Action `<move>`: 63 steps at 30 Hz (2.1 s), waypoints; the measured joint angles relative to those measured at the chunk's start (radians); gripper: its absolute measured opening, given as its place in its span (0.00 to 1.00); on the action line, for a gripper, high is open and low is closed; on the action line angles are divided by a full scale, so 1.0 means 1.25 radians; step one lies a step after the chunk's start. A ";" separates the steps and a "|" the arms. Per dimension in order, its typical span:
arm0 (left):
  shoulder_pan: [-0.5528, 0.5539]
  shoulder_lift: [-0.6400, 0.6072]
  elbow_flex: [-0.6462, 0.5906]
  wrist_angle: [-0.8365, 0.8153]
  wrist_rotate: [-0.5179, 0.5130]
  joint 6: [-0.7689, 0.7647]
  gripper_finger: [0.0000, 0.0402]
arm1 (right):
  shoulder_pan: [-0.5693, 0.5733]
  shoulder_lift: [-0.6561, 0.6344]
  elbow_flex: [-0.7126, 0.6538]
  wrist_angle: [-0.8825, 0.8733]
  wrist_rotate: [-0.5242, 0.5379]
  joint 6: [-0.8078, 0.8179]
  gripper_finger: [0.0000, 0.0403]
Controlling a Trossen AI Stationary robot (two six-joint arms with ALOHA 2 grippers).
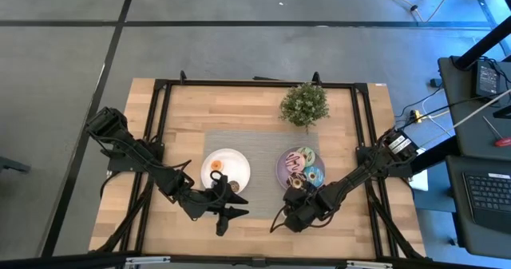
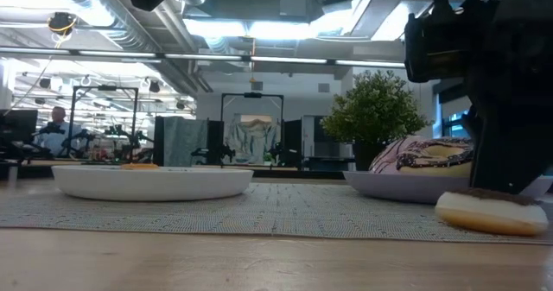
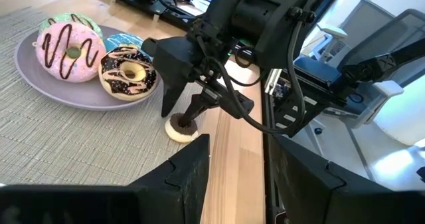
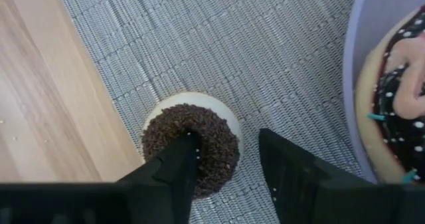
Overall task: Pick & Place donuts
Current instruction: Put the small black donut on the white plate
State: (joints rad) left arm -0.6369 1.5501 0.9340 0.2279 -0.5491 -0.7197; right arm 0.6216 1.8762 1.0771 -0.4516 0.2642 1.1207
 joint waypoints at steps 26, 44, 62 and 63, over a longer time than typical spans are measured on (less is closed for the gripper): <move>-0.002 0.002 0.000 0.091 -0.015 0.798 0.38 | -0.106 -0.071 0.339 -0.130 -0.169 -0.402 0.22; -0.002 0.003 0.000 0.192 -0.066 1.155 0.38 | -0.207 -0.072 0.460 -0.102 -0.361 -0.418 0.22; -0.003 0.003 0.000 0.199 -0.023 1.153 0.37 | -0.230 -0.072 0.460 -0.085 -0.396 -0.400 0.22; -0.003 0.003 0.000 0.199 -0.024 1.153 0.36 | -0.230 -0.072 0.460 -0.085 -0.396 -0.400 0.22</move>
State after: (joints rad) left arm -0.6403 1.5536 0.9337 0.4763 -0.5792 0.7212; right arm 0.3344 1.7866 1.6520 -0.5579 -0.2314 0.6212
